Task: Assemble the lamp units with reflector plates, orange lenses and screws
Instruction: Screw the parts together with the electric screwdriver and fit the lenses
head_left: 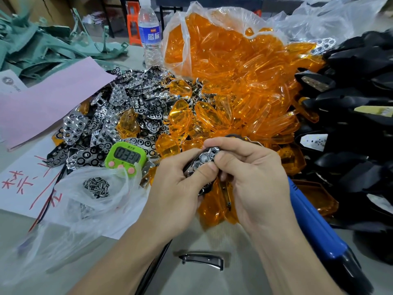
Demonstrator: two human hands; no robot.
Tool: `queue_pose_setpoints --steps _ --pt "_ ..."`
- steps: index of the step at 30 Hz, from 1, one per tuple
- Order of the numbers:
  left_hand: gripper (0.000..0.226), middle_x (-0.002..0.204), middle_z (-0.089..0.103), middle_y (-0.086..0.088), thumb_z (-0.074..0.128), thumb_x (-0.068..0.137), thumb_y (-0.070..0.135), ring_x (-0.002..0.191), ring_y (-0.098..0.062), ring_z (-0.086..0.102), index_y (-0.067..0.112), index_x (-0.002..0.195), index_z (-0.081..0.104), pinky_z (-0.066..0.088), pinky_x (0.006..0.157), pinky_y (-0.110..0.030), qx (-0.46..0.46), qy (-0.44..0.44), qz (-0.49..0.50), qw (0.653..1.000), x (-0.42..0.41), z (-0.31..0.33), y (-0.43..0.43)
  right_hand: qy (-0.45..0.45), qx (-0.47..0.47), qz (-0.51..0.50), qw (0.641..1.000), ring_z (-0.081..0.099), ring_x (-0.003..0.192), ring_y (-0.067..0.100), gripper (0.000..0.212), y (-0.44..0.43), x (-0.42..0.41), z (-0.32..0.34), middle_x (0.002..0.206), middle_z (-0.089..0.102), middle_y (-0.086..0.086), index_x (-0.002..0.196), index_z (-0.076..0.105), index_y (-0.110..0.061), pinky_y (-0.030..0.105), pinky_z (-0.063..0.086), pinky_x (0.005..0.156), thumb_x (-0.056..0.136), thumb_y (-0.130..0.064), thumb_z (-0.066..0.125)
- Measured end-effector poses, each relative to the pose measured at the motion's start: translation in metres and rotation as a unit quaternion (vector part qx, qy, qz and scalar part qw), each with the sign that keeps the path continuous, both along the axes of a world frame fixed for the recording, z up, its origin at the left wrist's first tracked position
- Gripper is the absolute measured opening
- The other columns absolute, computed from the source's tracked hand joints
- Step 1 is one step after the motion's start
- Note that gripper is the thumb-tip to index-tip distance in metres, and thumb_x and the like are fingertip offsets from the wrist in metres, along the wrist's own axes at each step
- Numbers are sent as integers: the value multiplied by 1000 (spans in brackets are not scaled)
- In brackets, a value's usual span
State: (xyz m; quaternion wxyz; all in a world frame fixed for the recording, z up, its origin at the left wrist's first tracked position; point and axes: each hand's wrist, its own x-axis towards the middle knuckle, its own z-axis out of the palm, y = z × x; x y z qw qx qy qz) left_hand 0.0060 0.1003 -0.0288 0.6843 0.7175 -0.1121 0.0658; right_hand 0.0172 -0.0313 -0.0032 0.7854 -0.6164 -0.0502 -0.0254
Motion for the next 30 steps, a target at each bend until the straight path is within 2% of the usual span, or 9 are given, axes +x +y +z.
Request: queue_pose_setpoints --steps 3,7,10,14,16,18,22,25,30 --pt "23 62 57 -7 62 102 29 41 -17 47 20 82 69 34 37 -28 22 -2 -7 1000 0 3 0 1 -20 12 1000 48 57 10 33 -4 2 3 69 63 12 82 83 -19 19 46 54 91 6 63" --pt "21 61 55 -7 62 101 32 41 -16 47 21 84 69 34 39 -22 45 12 -29 999 0 3 0 -19 -47 11 999 49 51 9 30 -10 4 3 56 64 2 78 81 -18 20 48 51 90 6 67" --pt "8 64 55 -1 65 94 28 45 -17 49 21 96 67 34 39 -18 14 67 -74 995 1 6 1 -49 -51 -20 997 57 49 2 28 -11 4 3 51 64 -8 81 78 -17 16 49 53 90 8 68" --pt "31 69 63 -3 69 88 12 56 -19 61 10 118 62 46 43 -26 -59 122 -150 979 1 10 1 -54 -48 -53 996 58 48 8 19 -19 6 3 49 61 -9 83 80 -16 24 49 48 90 0 72" --pt "27 77 66 -7 66 92 21 62 -22 65 3 113 64 51 48 -28 -68 149 -161 973 0 11 0 -54 -53 -64 995 56 49 14 15 -22 6 2 49 60 -7 84 81 -17 29 48 46 89 -6 73" --pt "29 78 66 -9 65 96 29 58 -21 62 2 106 66 49 46 -26 -59 169 -156 971 -1 12 1 -54 -57 -72 994 55 48 13 13 -22 5 2 50 60 -7 86 81 -16 29 49 45 91 -7 73" --pt "20 70 62 -7 67 97 34 44 -13 46 21 82 68 31 40 -17 -48 163 -140 975 -6 15 1 -26 -9 -48 998 49 44 16 11 -24 4 4 49 50 1 87 81 -10 29 47 39 90 -4 72" --pt "19 69 62 -7 61 94 32 43 -13 43 27 77 68 28 40 -18 -53 138 -135 980 -7 17 -1 0 36 5 999 44 46 25 9 -27 3 7 52 42 7 86 81 -9 35 48 41 81 -12 75" --pt "18 68 62 -9 62 94 29 43 -14 42 30 77 69 29 40 -17 -55 101 -124 986 -10 19 -3 14 63 69 996 44 53 13 11 -33 3 13 66 40 13 83 82 -14 31 46 42 74 -19 78"
